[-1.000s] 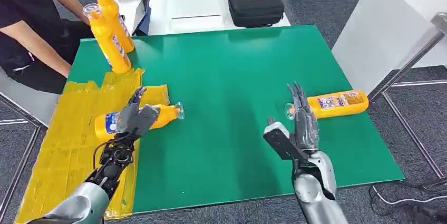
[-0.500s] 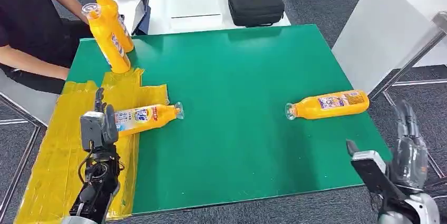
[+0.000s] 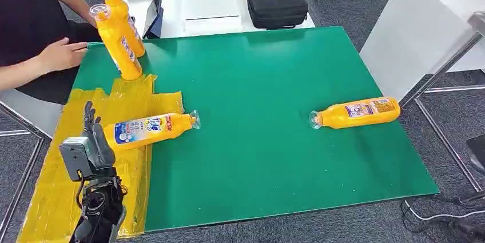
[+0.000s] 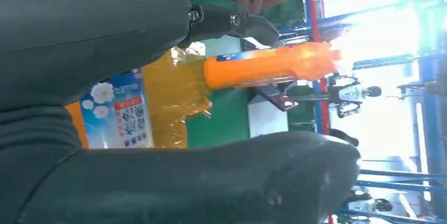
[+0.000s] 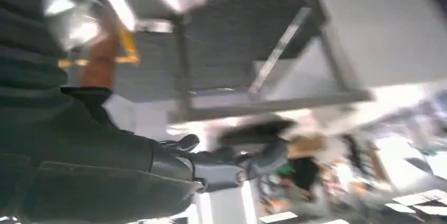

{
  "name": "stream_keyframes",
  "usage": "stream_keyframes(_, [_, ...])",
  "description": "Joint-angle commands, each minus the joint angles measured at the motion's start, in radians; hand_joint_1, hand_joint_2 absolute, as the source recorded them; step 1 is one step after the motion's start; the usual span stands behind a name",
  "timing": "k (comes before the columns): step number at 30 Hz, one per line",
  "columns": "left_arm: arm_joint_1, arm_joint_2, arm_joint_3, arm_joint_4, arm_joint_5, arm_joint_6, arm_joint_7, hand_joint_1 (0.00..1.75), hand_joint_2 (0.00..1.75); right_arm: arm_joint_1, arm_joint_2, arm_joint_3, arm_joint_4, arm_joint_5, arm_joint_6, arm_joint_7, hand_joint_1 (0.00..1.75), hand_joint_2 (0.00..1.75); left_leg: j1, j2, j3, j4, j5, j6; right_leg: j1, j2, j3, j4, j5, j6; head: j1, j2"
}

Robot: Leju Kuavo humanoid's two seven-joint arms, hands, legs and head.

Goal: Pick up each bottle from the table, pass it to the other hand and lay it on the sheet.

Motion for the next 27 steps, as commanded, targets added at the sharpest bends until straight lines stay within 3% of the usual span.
stream_keyframes(1, [-0.011,-0.012,-0.03,0.008,0.005,-0.01,0.01,0.0,0.0,-0.215,-0.107,0.09,0.418,0.059,-0.002,0.033,0.0,1.75,0.001,0.004,0.008,0.0,-0.003,-0.002,0.002,0.0,0.01,-0.003,-0.003,-0.001,0.0,0.0])
stream_keyframes(6, [-0.064,-0.016,-0.08,0.049,0.014,-0.018,0.013,0.0,0.0,-0.355,-0.149,0.179,0.602,0.146,-0.02,0.01,0.0,1.75,0.0,0.004,0.004,0.001,-0.002,0.0,0.001,0.001,0.005,0.0,-0.001,0.0,-0.001,0.0])
stream_keyframes(20, [-0.115,-0.025,-0.132,0.087,0.021,-0.026,0.033,0.0,0.0,-0.355,-0.116,0.232,0.596,0.161,-0.012,-0.014,0.0,1.75,0.0,0.002,0.001,0.0,0.0,0.001,0.001,-0.001,0.003,-0.001,-0.001,0.0,0.0,0.0])
stream_keyframes(24, [-0.12,-0.028,-0.136,0.091,0.03,-0.03,0.034,0.0,0.0,-0.465,-0.118,0.281,0.656,0.177,0.012,-0.005,0.0,1.75,0.0,0.004,0.002,0.0,0.0,0.001,0.001,0.0,0.003,0.0,-0.001,0.0,0.0,0.0])
stream_keyframes(26, [-0.13,-0.028,-0.137,0.099,0.041,-0.021,0.031,0.0,0.0,-0.543,-0.091,0.321,0.692,0.212,-0.038,0.048,0.0,1.75,0.0,0.006,0.001,0.0,0.0,0.001,0.001,0.003,0.001,0.0,0.0,0.0,0.0,0.0])
stream_keyframes(27, [-0.133,-0.025,-0.136,0.1,0.046,-0.015,0.03,0.0,0.0,-0.56,-0.07,0.33,0.692,0.224,-0.077,0.07,0.0,0.0,0.0,0.008,0.002,0.001,-0.001,0.001,0.001,0.004,0.003,0.0,0.0,0.0,0.0,0.0])
